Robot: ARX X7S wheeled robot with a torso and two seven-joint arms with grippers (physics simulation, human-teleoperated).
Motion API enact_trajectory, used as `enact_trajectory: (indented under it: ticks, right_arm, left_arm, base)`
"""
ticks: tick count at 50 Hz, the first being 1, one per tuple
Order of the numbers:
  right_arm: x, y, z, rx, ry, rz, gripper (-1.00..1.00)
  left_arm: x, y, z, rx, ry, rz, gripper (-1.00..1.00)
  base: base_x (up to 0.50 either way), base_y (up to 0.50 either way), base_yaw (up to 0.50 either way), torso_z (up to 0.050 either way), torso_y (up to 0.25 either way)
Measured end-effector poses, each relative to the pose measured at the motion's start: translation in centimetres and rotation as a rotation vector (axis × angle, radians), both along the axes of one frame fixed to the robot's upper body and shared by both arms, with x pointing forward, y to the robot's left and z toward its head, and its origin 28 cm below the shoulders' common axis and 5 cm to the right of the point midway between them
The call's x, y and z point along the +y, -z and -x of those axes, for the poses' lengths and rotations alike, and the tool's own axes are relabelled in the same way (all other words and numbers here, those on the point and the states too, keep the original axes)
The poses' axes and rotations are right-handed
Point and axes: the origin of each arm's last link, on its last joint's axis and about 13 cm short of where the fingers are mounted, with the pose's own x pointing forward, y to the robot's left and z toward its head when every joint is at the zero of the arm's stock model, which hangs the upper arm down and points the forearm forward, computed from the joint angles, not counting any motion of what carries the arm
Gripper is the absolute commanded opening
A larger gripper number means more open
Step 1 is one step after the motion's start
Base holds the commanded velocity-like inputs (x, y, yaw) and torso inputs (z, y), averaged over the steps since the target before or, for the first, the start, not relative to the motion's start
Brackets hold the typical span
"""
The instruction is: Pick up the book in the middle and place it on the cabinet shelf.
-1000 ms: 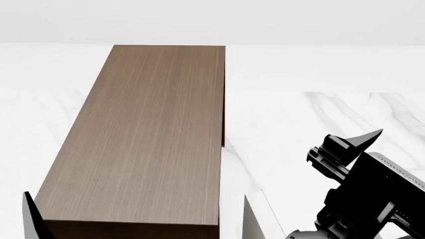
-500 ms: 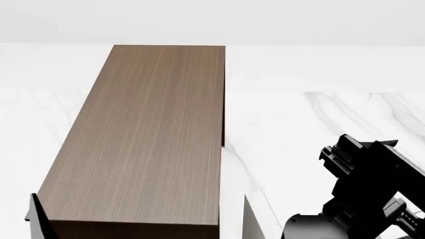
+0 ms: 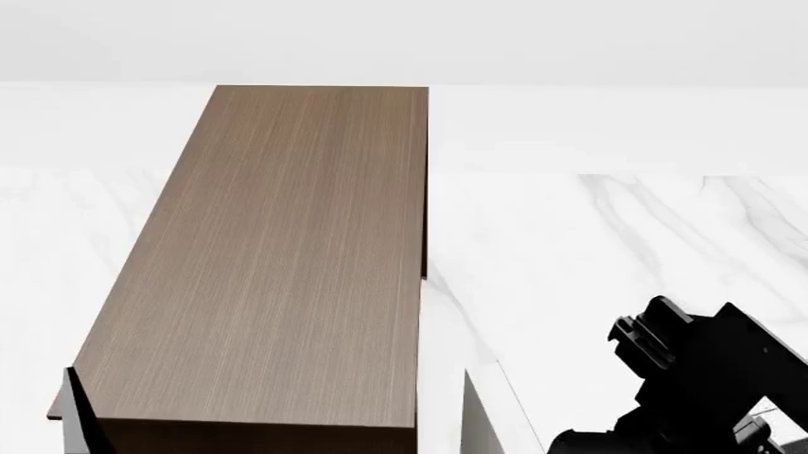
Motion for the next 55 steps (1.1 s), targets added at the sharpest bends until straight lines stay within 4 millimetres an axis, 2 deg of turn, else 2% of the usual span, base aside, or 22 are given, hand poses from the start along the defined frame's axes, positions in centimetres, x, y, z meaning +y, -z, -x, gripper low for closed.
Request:
enact_trajectory:
  ticks: [17, 55]
  right_arm:
    - [0.4, 0.3, 0.8, -0.023, 0.005, -0.060, 1.00]
    - [-0.1, 2.6, 1.3, 0.040, 0.022, -0.088, 1.00]
  left_arm:
    - [0.0, 0.1, -0.1, 0.003, 0.001, 0.000, 1.00]
    - [-0.1, 0.3, 0.1, 0.013, 0.011, -0.008, 1.00]
  base:
    - [0.00, 0.00, 0.00, 0.000, 0.000]
    - [0.00, 0.00, 0.00, 0.000, 0.000]
